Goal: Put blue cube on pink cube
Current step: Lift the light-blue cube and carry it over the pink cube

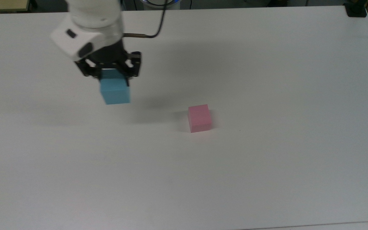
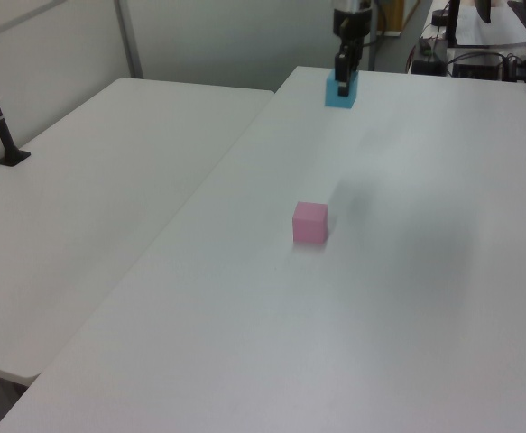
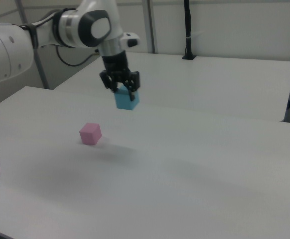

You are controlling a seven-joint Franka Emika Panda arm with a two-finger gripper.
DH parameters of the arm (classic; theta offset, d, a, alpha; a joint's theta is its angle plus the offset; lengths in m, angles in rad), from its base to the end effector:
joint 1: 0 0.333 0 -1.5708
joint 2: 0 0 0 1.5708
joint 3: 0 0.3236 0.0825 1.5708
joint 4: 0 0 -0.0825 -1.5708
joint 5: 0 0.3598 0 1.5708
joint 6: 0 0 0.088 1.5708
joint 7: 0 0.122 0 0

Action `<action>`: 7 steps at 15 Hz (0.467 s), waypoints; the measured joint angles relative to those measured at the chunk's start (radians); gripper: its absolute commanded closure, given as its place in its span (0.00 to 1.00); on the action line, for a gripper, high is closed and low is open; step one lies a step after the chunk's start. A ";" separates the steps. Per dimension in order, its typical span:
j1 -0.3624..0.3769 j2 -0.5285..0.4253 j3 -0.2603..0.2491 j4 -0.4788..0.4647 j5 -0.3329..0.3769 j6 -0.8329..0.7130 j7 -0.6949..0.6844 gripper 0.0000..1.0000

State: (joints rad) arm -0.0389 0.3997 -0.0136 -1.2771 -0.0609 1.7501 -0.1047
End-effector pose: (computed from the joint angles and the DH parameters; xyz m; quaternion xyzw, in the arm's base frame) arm 0.6640 -0.0395 0.5280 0.9983 0.0310 0.0340 0.0355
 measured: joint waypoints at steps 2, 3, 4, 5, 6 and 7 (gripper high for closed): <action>0.058 -0.004 0.019 0.001 0.000 0.000 0.073 0.76; 0.100 -0.007 0.026 0.001 0.000 -0.001 0.120 0.76; 0.125 -0.007 0.028 0.001 0.000 -0.001 0.147 0.76; 0.163 -0.007 0.030 -0.002 0.000 -0.002 0.185 0.76; 0.193 -0.007 0.031 -0.008 0.000 -0.002 0.221 0.76; 0.209 -0.007 0.032 -0.012 0.000 -0.002 0.243 0.76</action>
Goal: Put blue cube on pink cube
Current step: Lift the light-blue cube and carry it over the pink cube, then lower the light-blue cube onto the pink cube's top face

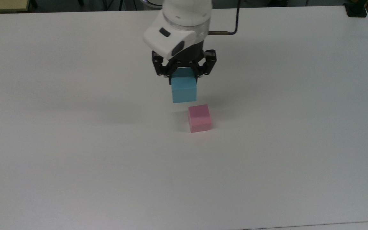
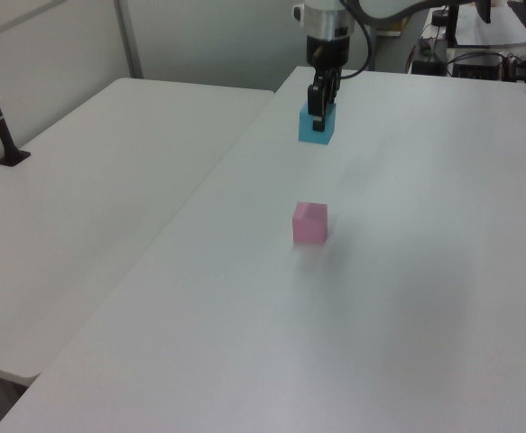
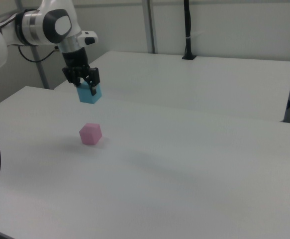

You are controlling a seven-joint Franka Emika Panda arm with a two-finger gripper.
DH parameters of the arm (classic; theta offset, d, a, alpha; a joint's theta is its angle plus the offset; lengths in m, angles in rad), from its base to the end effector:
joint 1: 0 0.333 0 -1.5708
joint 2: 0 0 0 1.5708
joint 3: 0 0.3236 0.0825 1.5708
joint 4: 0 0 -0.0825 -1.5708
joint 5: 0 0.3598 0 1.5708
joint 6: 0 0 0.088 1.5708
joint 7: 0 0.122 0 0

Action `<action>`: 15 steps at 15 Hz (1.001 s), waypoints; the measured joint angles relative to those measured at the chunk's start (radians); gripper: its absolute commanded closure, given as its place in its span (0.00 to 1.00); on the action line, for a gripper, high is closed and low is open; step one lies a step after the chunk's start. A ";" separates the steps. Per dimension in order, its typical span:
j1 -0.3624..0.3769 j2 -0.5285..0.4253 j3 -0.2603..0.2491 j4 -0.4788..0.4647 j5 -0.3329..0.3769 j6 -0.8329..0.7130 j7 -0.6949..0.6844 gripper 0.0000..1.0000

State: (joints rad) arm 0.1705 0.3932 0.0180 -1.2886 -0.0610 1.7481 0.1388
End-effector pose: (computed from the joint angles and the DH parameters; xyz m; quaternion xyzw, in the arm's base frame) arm 0.6527 0.1157 0.5267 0.9987 0.0284 0.0371 0.0210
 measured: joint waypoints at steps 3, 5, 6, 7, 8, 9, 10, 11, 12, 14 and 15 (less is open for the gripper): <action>0.030 0.003 0.000 -0.007 0.000 0.000 0.041 0.76; 0.038 0.007 0.000 -0.014 0.000 0.000 0.046 0.76; 0.041 0.010 0.000 -0.019 0.000 0.000 0.046 0.76; 0.044 0.018 0.000 -0.027 0.000 0.000 0.047 0.76; 0.044 0.025 0.000 -0.030 0.000 0.005 0.047 0.76; 0.045 0.034 0.000 -0.033 0.000 0.012 0.048 0.76; 0.045 0.045 0.000 -0.039 0.000 0.024 0.050 0.76; 0.045 0.055 0.000 -0.048 0.000 0.045 0.050 0.75; 0.045 0.066 0.000 -0.060 0.000 0.070 0.050 0.75; 0.051 0.085 0.000 -0.080 0.000 0.104 0.050 0.75; 0.056 0.093 0.000 -0.088 0.000 0.119 0.050 0.74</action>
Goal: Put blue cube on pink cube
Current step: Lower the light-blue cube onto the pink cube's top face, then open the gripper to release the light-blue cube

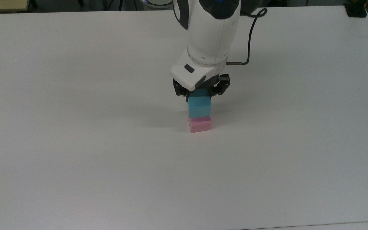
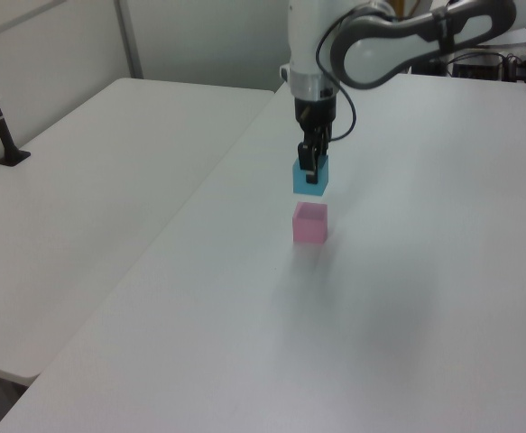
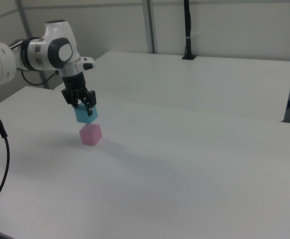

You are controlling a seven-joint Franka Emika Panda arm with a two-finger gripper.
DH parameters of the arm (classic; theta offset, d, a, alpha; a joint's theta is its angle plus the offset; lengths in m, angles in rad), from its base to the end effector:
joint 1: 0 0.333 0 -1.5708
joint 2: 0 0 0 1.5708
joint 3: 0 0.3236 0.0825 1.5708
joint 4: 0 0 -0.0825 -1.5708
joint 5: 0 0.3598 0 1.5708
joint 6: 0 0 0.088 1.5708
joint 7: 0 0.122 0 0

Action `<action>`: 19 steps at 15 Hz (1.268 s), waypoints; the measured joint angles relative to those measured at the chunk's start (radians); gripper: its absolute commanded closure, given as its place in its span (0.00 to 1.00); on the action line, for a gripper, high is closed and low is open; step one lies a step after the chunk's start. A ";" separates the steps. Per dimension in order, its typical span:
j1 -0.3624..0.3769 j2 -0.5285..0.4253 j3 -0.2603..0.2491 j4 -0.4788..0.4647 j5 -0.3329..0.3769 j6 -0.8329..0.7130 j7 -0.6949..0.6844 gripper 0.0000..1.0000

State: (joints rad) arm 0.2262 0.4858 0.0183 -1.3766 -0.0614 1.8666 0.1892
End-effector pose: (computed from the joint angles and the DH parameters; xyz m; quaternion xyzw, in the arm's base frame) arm 0.6626 0.1572 0.4347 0.9991 0.0355 0.0075 0.0241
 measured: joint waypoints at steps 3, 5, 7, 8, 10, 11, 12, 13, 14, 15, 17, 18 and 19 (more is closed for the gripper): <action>0.010 0.017 0.000 -0.009 -0.001 0.022 -0.001 0.72; 0.011 0.022 0.000 -0.011 -0.005 0.024 -0.009 0.71; 0.011 0.025 0.000 -0.013 -0.007 0.025 -0.025 0.68; 0.011 0.026 0.000 -0.013 -0.008 0.029 -0.028 0.68; 0.011 0.026 0.000 -0.018 -0.014 0.045 -0.030 0.54; 0.011 0.027 0.000 -0.026 -0.018 0.057 -0.030 0.43; 0.011 0.028 0.000 -0.033 -0.021 0.069 -0.030 0.42; 0.011 0.028 0.000 -0.041 -0.021 0.076 -0.030 0.42; 0.011 0.028 0.000 -0.045 -0.022 0.077 -0.030 0.42; 0.011 0.028 0.000 -0.049 -0.023 0.078 -0.030 0.37; 0.012 0.028 0.000 -0.053 -0.027 0.078 -0.030 0.00; 0.012 0.029 0.000 -0.056 -0.027 0.078 -0.030 0.00; 0.012 0.029 0.000 -0.058 -0.028 0.078 -0.030 0.00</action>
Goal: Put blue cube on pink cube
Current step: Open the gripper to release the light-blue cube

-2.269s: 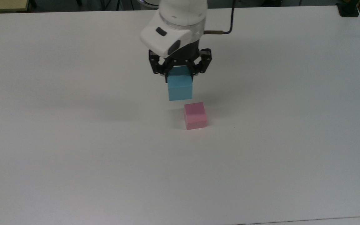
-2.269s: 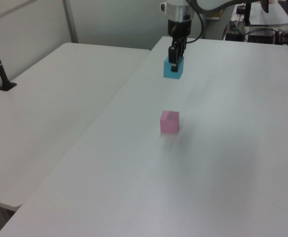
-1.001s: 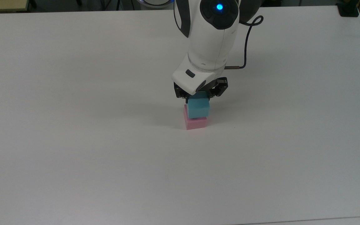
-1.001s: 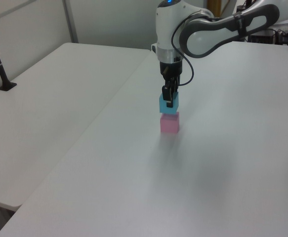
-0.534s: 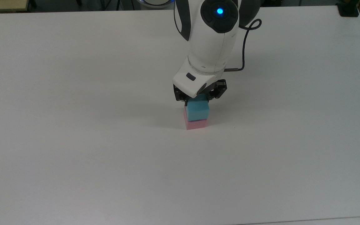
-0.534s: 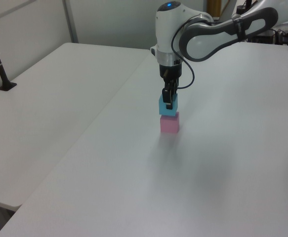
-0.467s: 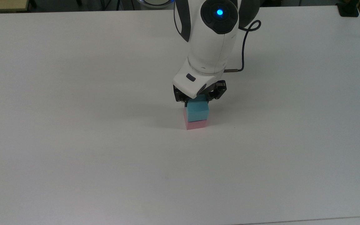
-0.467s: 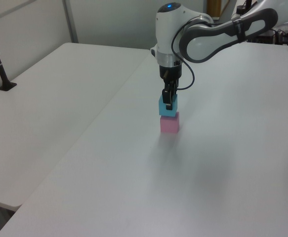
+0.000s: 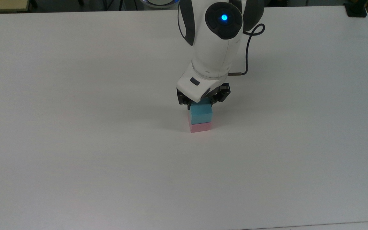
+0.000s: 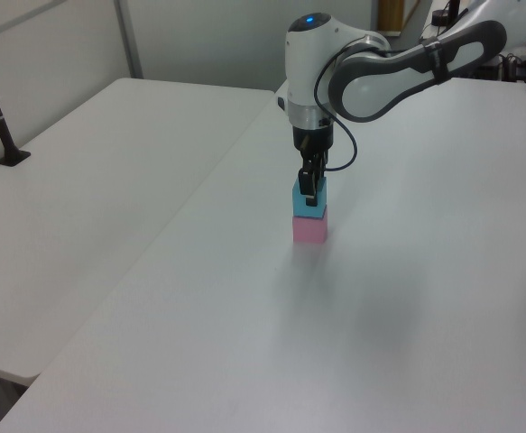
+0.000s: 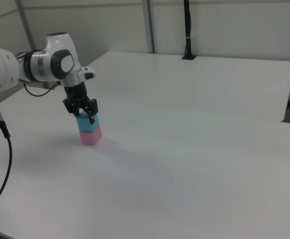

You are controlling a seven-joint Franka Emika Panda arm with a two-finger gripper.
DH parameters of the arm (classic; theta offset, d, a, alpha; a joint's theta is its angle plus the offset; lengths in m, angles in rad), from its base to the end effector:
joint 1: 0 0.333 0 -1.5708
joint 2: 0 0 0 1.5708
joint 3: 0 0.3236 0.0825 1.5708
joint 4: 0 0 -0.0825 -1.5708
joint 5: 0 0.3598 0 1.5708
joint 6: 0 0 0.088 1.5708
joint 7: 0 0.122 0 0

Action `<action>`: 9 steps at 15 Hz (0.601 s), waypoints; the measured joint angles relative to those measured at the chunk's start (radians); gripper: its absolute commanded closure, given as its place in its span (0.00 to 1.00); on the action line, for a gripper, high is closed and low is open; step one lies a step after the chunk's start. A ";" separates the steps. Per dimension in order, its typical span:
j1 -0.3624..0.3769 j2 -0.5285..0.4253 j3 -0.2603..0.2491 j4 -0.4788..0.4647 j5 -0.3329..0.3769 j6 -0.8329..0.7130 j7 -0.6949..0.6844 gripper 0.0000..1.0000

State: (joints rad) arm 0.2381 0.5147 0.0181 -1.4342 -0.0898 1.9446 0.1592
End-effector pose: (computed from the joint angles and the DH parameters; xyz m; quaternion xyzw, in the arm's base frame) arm 0.6636 0.1641 0.3958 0.9973 0.0637 0.0057 0.0369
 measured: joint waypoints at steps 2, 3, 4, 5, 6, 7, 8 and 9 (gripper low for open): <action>0.000 0.000 0.000 -0.006 -0.011 0.000 0.000 0.00; 0.001 0.000 0.000 -0.011 -0.018 0.000 0.000 0.00; 0.002 0.000 0.000 -0.014 -0.021 0.000 0.000 0.00; 0.003 0.000 0.000 -0.015 -0.023 0.000 0.000 0.00; 0.004 0.000 0.000 -0.015 -0.024 0.000 0.000 0.00; 0.004 0.000 0.000 -0.015 -0.024 0.000 0.000 0.00; 0.005 0.000 0.000 -0.015 -0.024 0.001 0.000 0.00; 0.006 -0.003 0.000 -0.013 -0.024 0.001 0.000 0.00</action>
State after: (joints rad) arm 0.2437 0.5121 0.0184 -1.4476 -0.1136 1.9461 0.1587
